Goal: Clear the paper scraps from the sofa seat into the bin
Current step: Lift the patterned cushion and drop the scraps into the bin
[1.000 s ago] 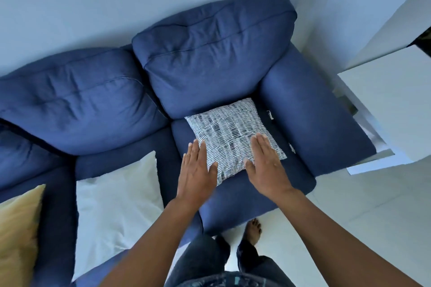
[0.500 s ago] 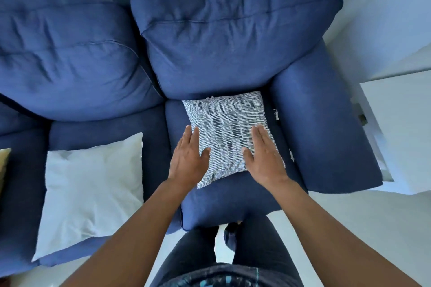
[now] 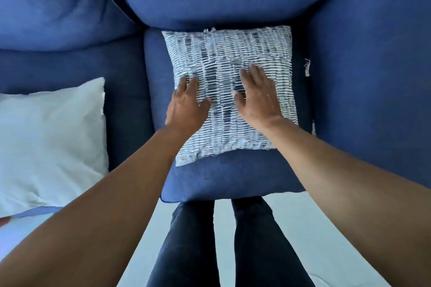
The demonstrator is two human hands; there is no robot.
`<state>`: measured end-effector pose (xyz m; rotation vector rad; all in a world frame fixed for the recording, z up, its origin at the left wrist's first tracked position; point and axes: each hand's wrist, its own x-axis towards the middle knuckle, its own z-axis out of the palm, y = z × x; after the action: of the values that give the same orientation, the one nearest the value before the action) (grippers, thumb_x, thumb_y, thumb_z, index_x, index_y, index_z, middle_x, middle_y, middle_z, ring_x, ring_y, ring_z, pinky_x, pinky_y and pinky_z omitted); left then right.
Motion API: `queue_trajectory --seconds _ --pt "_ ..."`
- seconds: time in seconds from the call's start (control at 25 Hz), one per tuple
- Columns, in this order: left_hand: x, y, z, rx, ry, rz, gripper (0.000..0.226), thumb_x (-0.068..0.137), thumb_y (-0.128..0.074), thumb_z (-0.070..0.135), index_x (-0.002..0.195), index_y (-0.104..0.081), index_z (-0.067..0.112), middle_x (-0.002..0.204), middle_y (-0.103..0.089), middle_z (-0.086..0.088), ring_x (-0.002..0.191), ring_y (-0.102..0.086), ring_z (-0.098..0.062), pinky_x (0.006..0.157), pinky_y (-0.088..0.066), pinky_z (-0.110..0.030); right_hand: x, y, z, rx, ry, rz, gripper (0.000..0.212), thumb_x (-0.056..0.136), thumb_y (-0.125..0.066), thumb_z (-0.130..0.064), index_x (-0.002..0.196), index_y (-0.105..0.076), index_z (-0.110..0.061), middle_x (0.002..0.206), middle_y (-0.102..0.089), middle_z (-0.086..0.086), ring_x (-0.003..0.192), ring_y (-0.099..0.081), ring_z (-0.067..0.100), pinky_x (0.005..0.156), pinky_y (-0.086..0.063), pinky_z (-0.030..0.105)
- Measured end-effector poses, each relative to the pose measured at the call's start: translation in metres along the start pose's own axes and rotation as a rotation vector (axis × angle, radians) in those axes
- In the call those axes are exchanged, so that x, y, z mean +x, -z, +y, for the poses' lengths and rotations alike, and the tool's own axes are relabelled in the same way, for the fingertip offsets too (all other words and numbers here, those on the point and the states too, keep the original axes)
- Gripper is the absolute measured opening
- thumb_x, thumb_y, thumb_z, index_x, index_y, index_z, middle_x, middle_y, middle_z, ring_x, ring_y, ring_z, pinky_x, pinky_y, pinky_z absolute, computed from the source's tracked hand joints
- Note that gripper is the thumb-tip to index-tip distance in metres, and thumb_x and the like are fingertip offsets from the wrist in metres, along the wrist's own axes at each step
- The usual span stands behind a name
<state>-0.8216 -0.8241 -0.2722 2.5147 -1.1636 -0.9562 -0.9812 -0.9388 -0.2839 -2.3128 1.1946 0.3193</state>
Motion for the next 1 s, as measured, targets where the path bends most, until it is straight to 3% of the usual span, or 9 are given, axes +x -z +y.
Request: queue_trajectory --seconds 0.28,0.36,0.44,0.52,0.6,0.68,0.8,0.92,1.0 --pt "0.031 -0.038 0.003 -0.151 0.258 0.063 0.084 0.093 -0.061 0.041 0.158 -0.014 0.021 0.166 -0.012 -0.007 0.150 -0.019 -0.028 0.114 -0.031 -0.044 0.034 -0.021 0.059 0.093 -0.128 0.070 0.078 0.094 -0.039 -0.070 0.157 -0.022 -0.027 0.167 -0.009 0.013 0.154 -0.006 0.029 0.121 -0.014 0.057" --pt "0.034 -0.036 0.002 -0.230 0.352 0.054 0.092 0.090 -0.065 0.048 0.159 -0.009 0.023 0.165 -0.016 -0.003 0.150 -0.021 -0.022 0.115 -0.028 -0.040 0.035 -0.019 0.069 0.205 -0.255 0.028 0.091 0.086 -0.044 -0.079 0.157 -0.016 -0.031 0.167 -0.007 0.011 0.154 -0.007 0.031 0.121 -0.014 0.056" --pt "0.036 -0.032 -0.001 -0.328 0.431 0.038 0.098 0.082 -0.070 0.054 0.158 -0.014 0.028 0.159 -0.032 0.000 0.145 -0.033 -0.023 0.116 -0.033 -0.042 0.036 -0.018 0.079 0.496 -0.436 -0.023 0.108 0.071 -0.055 -0.087 0.157 -0.016 -0.034 0.166 -0.017 0.008 0.151 -0.019 0.031 0.122 -0.020 0.052" --pt "0.033 -0.025 -0.001 -0.441 0.487 0.053 0.085 0.073 -0.075 0.055 0.146 -0.037 0.033 0.137 -0.058 0.007 0.126 -0.054 -0.022 0.107 -0.046 -0.044 0.032 -0.012 0.082 0.807 -0.545 0.002 0.112 0.057 -0.068 -0.088 0.150 -0.033 -0.037 0.151 -0.048 -0.002 0.138 -0.046 0.022 0.116 -0.037 0.048" --pt "0.022 -0.019 0.005 -0.503 0.486 0.059 0.065 0.070 -0.076 0.052 0.128 -0.052 0.035 0.116 -0.067 0.013 0.109 -0.063 -0.018 0.097 -0.053 -0.043 0.022 -0.004 0.077 0.920 -0.522 0.027 0.090 0.062 -0.077 -0.075 0.138 -0.051 -0.035 0.129 -0.065 -0.012 0.118 -0.062 0.012 0.107 -0.048 0.043" --pt "0.005 -0.013 0.013 -0.487 0.457 0.055 0.049 0.073 -0.074 0.050 0.117 -0.057 0.035 0.105 -0.069 0.016 0.101 -0.066 -0.016 0.092 -0.055 -0.043 0.005 0.007 0.070 0.910 -0.472 0.053 0.072 0.071 -0.076 -0.066 0.133 -0.056 -0.033 0.122 -0.067 -0.014 0.113 -0.063 0.008 0.104 -0.050 0.041" --pt "-0.031 -0.007 0.021 -0.494 0.454 0.058 0.031 0.081 -0.074 0.041 0.105 -0.055 0.034 0.091 -0.067 0.020 0.089 -0.066 -0.011 0.081 -0.057 -0.036 -0.033 0.021 0.063 0.871 -0.477 0.079 0.083 0.074 -0.071 -0.070 0.142 -0.047 -0.029 0.132 -0.060 -0.015 0.122 -0.056 0.009 0.105 -0.047 0.036" --pt "-0.069 -0.016 0.017 -0.456 0.449 0.047 0.028 0.085 -0.072 0.038 0.104 -0.052 0.033 0.090 -0.064 0.020 0.087 -0.064 -0.011 0.071 -0.046 -0.029 -0.069 0.013 0.064 0.819 -0.495 0.078 0.078 0.082 -0.069 -0.062 0.147 -0.042 -0.027 0.125 -0.057 -0.020 0.117 -0.054 0.004 0.097 -0.044 0.025" --pt "-0.078 -0.029 0.007 -0.440 0.451 0.010 0.035 0.085 -0.073 0.037 0.115 -0.055 0.033 0.098 -0.068 0.015 0.094 -0.066 -0.016 0.074 -0.049 -0.031 -0.082 -0.005 0.072 0.760 -0.493 0.023 0.081 0.081 -0.066 -0.066 0.148 -0.039 -0.028 0.136 -0.058 -0.010 0.127 -0.054 0.015 0.105 -0.046 0.036"
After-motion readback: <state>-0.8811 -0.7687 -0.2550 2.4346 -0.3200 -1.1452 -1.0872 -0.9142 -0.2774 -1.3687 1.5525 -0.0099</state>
